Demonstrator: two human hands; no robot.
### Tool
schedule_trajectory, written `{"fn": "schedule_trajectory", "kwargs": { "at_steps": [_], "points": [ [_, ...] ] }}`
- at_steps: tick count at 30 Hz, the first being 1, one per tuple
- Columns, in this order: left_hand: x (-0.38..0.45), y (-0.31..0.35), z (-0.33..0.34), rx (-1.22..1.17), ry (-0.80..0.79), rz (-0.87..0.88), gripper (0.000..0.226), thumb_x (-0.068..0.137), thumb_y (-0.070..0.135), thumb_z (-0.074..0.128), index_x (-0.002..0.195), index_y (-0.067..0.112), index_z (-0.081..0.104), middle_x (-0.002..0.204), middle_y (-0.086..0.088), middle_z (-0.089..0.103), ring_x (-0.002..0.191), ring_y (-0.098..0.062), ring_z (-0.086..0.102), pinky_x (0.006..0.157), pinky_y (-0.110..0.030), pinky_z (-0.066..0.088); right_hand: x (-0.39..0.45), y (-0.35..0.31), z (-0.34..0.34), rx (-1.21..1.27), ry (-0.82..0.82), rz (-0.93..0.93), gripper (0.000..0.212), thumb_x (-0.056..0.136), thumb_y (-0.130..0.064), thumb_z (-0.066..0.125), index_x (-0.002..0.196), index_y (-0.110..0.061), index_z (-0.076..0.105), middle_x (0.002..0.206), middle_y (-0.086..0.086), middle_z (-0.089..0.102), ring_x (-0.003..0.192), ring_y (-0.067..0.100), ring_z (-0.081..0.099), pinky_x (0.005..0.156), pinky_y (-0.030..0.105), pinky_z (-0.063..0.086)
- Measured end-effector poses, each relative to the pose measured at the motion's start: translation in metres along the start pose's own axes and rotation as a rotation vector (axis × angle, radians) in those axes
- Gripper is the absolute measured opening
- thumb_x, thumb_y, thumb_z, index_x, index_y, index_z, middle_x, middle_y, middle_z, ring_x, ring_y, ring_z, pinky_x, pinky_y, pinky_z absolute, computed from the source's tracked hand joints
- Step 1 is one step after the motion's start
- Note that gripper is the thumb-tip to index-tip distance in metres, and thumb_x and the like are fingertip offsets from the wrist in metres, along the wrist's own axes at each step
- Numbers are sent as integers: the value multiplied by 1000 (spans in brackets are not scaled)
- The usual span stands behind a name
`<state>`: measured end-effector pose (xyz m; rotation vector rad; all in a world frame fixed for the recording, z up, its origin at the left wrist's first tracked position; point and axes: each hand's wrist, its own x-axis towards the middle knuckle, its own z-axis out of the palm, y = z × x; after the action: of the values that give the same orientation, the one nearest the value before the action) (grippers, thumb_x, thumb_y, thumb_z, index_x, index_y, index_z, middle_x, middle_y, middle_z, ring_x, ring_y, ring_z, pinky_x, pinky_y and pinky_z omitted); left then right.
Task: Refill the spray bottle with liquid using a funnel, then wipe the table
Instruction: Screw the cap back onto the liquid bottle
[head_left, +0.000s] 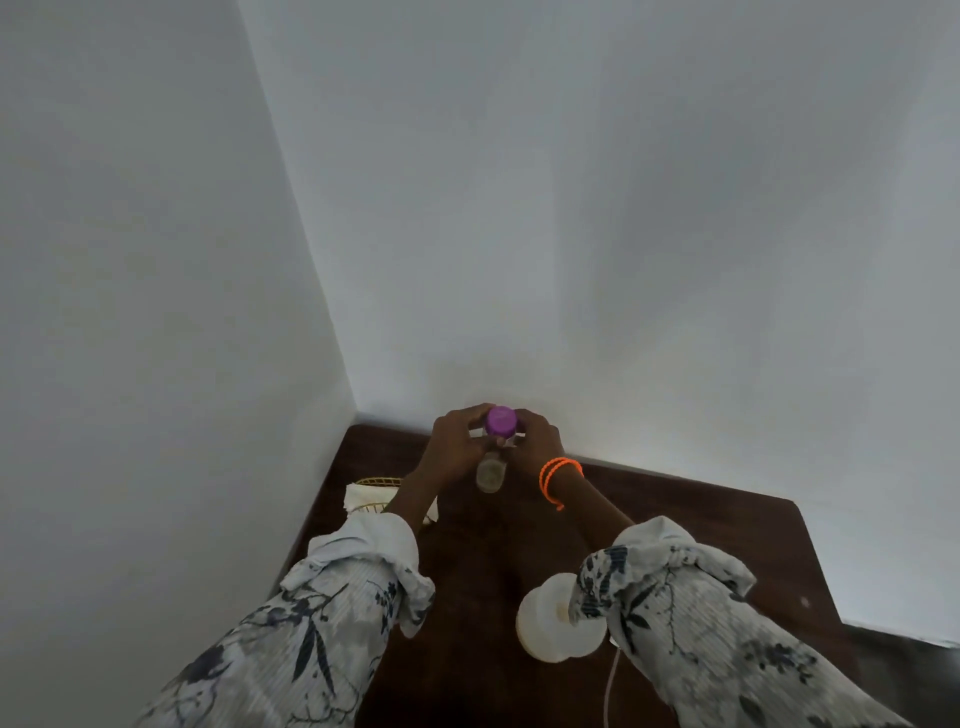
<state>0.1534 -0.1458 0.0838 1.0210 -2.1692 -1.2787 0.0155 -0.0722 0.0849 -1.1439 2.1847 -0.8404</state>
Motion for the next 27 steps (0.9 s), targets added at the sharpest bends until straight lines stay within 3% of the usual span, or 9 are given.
{"fn": "schedule_trajectory", "kwargs": {
  "at_steps": [7,10,14,17,20,22,23,25,27],
  "points": [
    [5,-27,5,-9,6,-89,55,81,21,85,134,17,69,127,-2,74,119,-17,67,108,-45,52,6,7,17,-17,-18,14,45,81,-14,80,124,-8,67,119,15,72,111,31,66,98,35,50],
    [2,-29,3,-16,38,-108,60,82,21,85,138,14,65,134,-7,70,125,-23,65,110,-49,51,8,11,18,-17,-40,24,49,81,-12,79,127,-10,64,118,15,72,110,32,67,100,43,53],
    [-3,-33,-2,4,46,-172,83,76,22,92,148,9,53,150,-13,57,137,-26,55,112,-38,46,7,13,8,-63,-100,3,60,78,-10,81,134,-13,61,120,16,70,109,30,68,102,40,53],
    [-13,-34,-3,21,75,-173,88,73,21,93,149,12,52,152,-11,55,139,-24,53,109,-36,48,-1,16,-10,-95,-131,-13,58,75,-8,83,130,-14,65,117,14,72,103,26,71,101,36,53],
    [-33,-21,3,-8,328,-136,72,79,17,87,145,11,57,143,-8,62,126,-21,60,100,-36,55,-18,24,-30,-160,-140,-21,46,79,-9,81,123,-13,70,113,9,75,105,22,70,98,24,47],
    [-51,-11,11,30,465,-115,51,85,16,80,133,13,65,124,-5,71,110,-19,66,92,-32,55,-34,31,-42,-175,-140,-14,36,82,-9,78,117,-12,74,110,7,77,103,17,70,93,20,46],
    [-60,-8,15,39,454,-111,37,87,18,78,123,15,70,111,-2,73,102,-18,68,87,-29,55,-43,35,-47,-175,-129,-12,29,84,-9,76,112,-11,76,107,6,78,98,15,69,92,22,48],
    [-81,-1,24,-23,277,-146,13,89,27,77,101,20,76,92,7,74,89,-13,71,77,-25,53,-63,45,-56,-159,-97,7,17,85,-9,73,101,-11,80,97,3,79,89,10,67,90,26,53],
    [-102,5,33,-118,54,-245,14,89,40,76,89,26,78,84,10,76,83,-10,72,73,-26,54,-84,57,-64,-172,-89,20,8,87,-14,73,88,-16,81,84,-7,75,80,4,66,87,24,52]
  ]
}}
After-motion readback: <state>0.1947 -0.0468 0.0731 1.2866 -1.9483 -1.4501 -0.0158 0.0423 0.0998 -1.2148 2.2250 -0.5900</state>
